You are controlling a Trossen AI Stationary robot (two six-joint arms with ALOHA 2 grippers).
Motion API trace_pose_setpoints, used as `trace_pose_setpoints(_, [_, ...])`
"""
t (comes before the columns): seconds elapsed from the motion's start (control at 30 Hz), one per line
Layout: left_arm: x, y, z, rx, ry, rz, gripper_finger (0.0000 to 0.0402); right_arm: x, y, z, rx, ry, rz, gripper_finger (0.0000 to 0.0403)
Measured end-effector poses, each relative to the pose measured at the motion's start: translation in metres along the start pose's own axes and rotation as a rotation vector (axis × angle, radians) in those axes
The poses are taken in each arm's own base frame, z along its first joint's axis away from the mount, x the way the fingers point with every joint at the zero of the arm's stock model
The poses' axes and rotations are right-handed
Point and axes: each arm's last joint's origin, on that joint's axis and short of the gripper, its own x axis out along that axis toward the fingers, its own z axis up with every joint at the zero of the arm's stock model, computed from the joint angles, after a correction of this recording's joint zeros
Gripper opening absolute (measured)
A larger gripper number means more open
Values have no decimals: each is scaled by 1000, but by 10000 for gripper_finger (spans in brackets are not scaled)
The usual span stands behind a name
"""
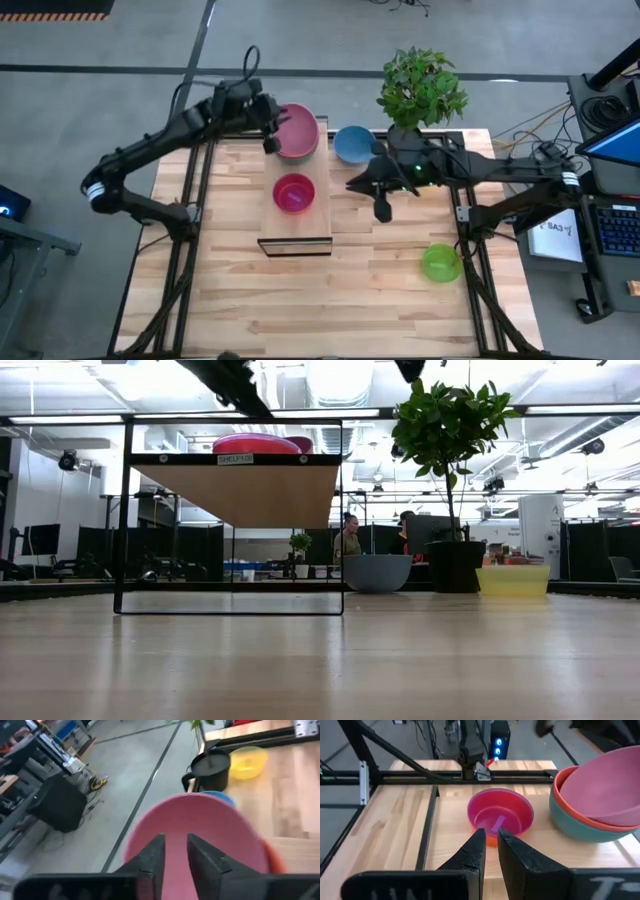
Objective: Place and stack bowls onto a shelf
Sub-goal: Stack the pink bowl on top of the orange bowl on the shelf
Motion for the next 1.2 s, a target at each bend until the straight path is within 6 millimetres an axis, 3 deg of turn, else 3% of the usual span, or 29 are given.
trace_pose_setpoints(0.27, [29,33,3,2,89,17,150,-9,4,-30,63,-66,5,38])
trace_pose_setpoints(0.53, [40,35,-4,35,150,-7,163,-3,17,-53,45,-56,54,38])
trace_pose_setpoints(0.73, [40,38,-6,29,162,3,131,1,17,-58,28,-59,51,38])
trace_pose_setpoints(1.07, [39,41,-9,6,179,9,11,1,20,-57,76,-65,65,38])
trace_pose_setpoints(1.2, [39,40,-10,-12,186,8,7,1,22,-57,70,-64,71,38])
